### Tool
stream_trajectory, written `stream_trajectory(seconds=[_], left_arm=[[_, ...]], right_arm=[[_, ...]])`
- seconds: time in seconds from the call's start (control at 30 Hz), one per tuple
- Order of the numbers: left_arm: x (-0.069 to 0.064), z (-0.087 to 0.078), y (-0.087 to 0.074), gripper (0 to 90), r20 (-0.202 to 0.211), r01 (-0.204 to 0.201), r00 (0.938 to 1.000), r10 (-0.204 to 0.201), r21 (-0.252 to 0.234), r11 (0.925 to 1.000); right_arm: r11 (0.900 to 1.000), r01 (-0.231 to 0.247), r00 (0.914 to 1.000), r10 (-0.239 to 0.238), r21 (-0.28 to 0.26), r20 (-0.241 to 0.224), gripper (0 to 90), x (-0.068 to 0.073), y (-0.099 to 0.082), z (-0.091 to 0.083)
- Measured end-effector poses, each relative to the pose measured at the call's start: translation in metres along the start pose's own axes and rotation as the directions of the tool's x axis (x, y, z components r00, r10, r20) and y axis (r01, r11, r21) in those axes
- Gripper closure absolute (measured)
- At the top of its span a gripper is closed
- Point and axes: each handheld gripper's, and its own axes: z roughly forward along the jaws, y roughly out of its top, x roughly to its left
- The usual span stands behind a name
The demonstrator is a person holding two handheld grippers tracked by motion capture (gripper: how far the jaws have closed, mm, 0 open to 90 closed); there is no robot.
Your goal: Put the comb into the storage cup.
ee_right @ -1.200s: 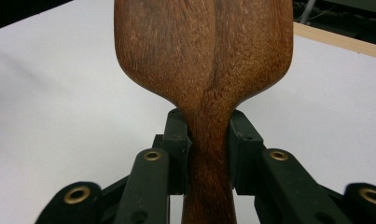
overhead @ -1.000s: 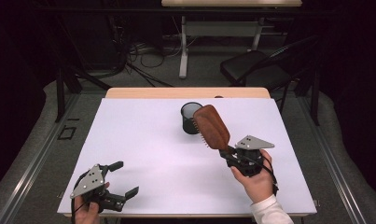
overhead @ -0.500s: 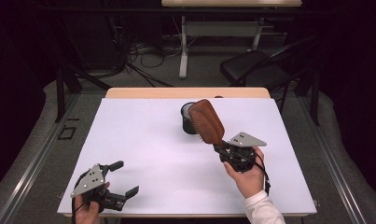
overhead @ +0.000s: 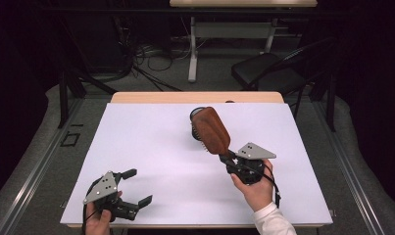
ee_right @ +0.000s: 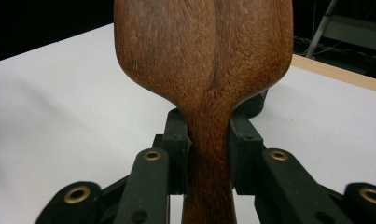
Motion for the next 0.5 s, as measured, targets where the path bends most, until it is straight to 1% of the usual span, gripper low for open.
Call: stream_trajectory(seconds=[0.03,0.07,0.1,0.2,0.27,0.33,0.37,0.4,0.43,0.47,0.5], left_arm=[[0.0,0.0,0.0,0.2,0.0,0.0,1.0,0.0,0.0,1.0],[0.0,0.001,-0.001,0.2,0.009,0.015,0.9998,-0.015,-0.005,0.9999],[0.0,0.001,-0.001,0.2,0.009,0.015,0.9998,-0.015,-0.005,0.9999],[0.002,0.004,-0.001,0.2,0.026,0.033,0.9991,-0.033,-0.001,0.9994],[0.003,0.006,-0.002,0.2,0.022,0.042,0.9988,-0.042,0.013,0.999],[0.003,0.006,-0.003,0.2,0.028,0.046,0.9985,-0.046,0.014,0.9989],[0.003,0.008,-0.003,0.2,0.018,0.054,0.9984,-0.054,0.009,0.9985],[0.004,0.009,-0.003,0.2,0.016,0.062,0.9979,-0.063,0.011,0.998],[0.004,0.009,-0.003,0.2,0.016,0.062,0.9979,-0.063,0.011,0.998],[0.004,0.009,-0.003,0.2,0.011,0.069,0.9976,-0.069,0.02,0.9975],[0.005,0.01,-0.003,0.2,0.019,0.071,0.9973,-0.071,0.018,0.9973]], right_arm=[[1.0,0.001,1.0,-0.001,-0.002,0.001,72.2,0.001,0.0,0.0],[1.0,0.001,1.0,-0.001,-0.002,0.0,72.2,0.001,-0.001,0.0],[1.0,-0.001,1.0,0.001,-0.002,-0.001,72.2,0.002,-0.001,0.001],[1.0,-0.001,1.0,0.001,-0.007,-0.003,72.2,0.003,-0.002,0.001],[1.0,-0.001,1.0,0.001,-0.008,-0.004,72.2,0.004,-0.002,0.001],[0.9999,0.002,1.0,-0.002,-0.011,-0.002,72.2,0.004,-0.003,0.001],[0.9999,0.005,1.0,-0.005,-0.013,-0.002,72.2,0.005,-0.003,0.002],[0.9999,0.005,1.0,-0.005,-0.013,-0.002,72.2,0.005,-0.004,0.002],[0.9999,0.005,1.0,-0.005,-0.013,-0.002,72.2,0.005,-0.004,0.002],[0.9998,0.002,1.0,-0.002,-0.018,0.0,72.2,0.005,-0.005,0.002],[0.9998,0.001,1.0,-0.001,-0.019,0.0,72.2,0.005,-0.005,0.002]])
